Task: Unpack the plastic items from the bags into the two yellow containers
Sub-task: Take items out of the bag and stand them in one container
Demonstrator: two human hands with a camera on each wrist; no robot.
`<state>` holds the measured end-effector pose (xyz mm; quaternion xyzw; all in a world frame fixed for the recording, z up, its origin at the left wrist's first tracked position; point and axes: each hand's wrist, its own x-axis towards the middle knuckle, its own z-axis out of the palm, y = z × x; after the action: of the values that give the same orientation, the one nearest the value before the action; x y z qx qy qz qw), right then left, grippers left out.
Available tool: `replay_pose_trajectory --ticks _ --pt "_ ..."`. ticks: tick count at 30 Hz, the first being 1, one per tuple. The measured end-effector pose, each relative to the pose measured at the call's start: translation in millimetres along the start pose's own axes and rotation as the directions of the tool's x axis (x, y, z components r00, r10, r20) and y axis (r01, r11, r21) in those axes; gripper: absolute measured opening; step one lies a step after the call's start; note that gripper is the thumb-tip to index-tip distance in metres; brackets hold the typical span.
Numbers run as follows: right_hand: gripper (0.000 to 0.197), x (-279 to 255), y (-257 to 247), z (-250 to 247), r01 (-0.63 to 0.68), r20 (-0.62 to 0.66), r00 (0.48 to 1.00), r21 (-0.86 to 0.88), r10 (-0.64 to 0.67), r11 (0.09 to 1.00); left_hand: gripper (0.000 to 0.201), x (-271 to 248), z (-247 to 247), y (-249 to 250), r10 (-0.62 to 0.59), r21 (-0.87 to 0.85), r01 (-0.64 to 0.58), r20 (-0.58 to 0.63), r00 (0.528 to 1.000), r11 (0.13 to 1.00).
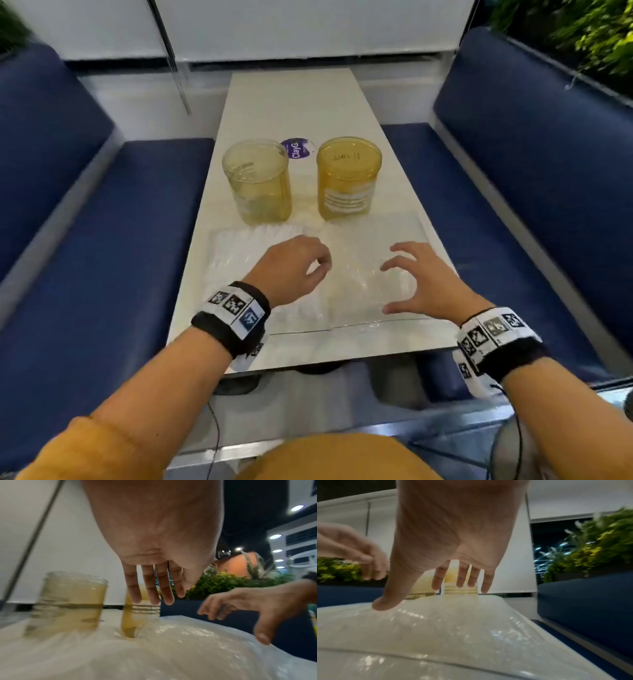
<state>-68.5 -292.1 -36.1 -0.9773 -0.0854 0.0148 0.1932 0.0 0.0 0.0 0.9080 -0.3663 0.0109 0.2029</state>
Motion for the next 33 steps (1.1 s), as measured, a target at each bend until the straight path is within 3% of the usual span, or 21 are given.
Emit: replay_pose_trajectory --ticks 1,4,8,11,15,17,21,24,28,33 --pt "0.073 3.3 -3.4 5.1 0.057 0.037 0.998 -0.029 -0.056 0.998 0.014 7.2 10.5 5.9 0.041 0.014 -0.042 0.053 0.998 0.999" --pt "0.069 11.9 -16.6 17.2 0.071 0.128 0.990 -0.099 -0.058 0.993 0.022 15.8 32.3 22.7 0.044 0.030 -0.052 0.224 0.974 0.998" --pt "0.035 14.9 -17.6 27.8 0.096 0.068 0.994 -0.148 -0.086 0.984 0.031 9.5 53.4 20.5 0.014 0.017 -0.019 0.241 0.971 1.000" --pt "0.018 15.5 -15.8 34.5 0.126 0.054 0.992 -0.189 -0.118 0.974 0.043 0.9 57.8 24.8 0.030 -0.012 -0.029 0.190 0.981 1.000" --pt "0.014 21.9 -20.9 14.5 0.180 -0.011 0.983 -0.160 -0.184 0.971 0.055 -2.6 49.5 35.0 0.144 0.091 -0.155 0.116 0.983 0.984" --pt "0.016 25.9 -26.9 -3.0 0.220 -0.059 0.971 -0.141 -0.230 0.965 0.050 0.5 45.2 40.8 0.206 0.176 -0.210 0.045 0.978 0.962" --pt "0.019 30.0 -38.7 -39.8 0.231 -0.155 0.957 -0.097 -0.244 0.968 0.013 15.7 33.8 52.9 0.286 0.263 -0.216 -0.267 0.920 0.940" --pt "0.021 31.7 -42.9 -58.5 0.227 -0.251 0.939 -0.067 -0.237 0.972 0.018 31.6 19.9 59.9 0.226 0.220 -0.147 -0.397 0.889 0.964" --pt "0.030 30.1 -41.2 -69.1 0.333 -0.440 0.839 -0.052 -0.321 0.941 0.019 46.3 -1.9 62.9 0.070 0.075 -0.038 -0.486 0.871 0.996" --pt "0.015 38.5 -40.2 -69.7 0.344 -0.561 0.720 -0.222 -0.408 0.912 0.020 49.0 -18.3 67.9 0.014 0.054 0.013 -0.467 0.884 0.998"
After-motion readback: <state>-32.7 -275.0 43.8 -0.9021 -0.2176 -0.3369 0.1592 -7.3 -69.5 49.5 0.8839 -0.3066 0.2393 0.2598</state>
